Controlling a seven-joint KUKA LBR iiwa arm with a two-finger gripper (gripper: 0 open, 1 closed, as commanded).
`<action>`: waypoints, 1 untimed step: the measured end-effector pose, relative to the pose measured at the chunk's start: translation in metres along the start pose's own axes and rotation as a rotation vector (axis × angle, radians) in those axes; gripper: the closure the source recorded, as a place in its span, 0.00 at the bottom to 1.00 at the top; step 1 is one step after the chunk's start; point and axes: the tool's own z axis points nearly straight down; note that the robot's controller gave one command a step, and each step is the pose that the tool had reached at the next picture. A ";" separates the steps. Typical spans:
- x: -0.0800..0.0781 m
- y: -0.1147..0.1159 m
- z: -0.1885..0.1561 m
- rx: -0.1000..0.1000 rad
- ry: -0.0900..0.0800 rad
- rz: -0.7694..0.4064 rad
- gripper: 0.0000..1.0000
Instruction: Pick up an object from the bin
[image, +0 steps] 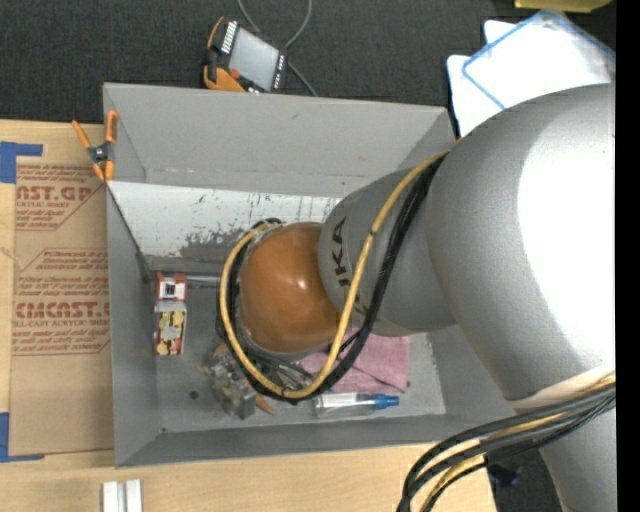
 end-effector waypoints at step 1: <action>0.003 -0.001 -0.004 -0.001 0.002 0.003 1.00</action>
Offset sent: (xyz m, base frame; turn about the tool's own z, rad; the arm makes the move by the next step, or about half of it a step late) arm 0.0181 -0.0466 0.0072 -0.2009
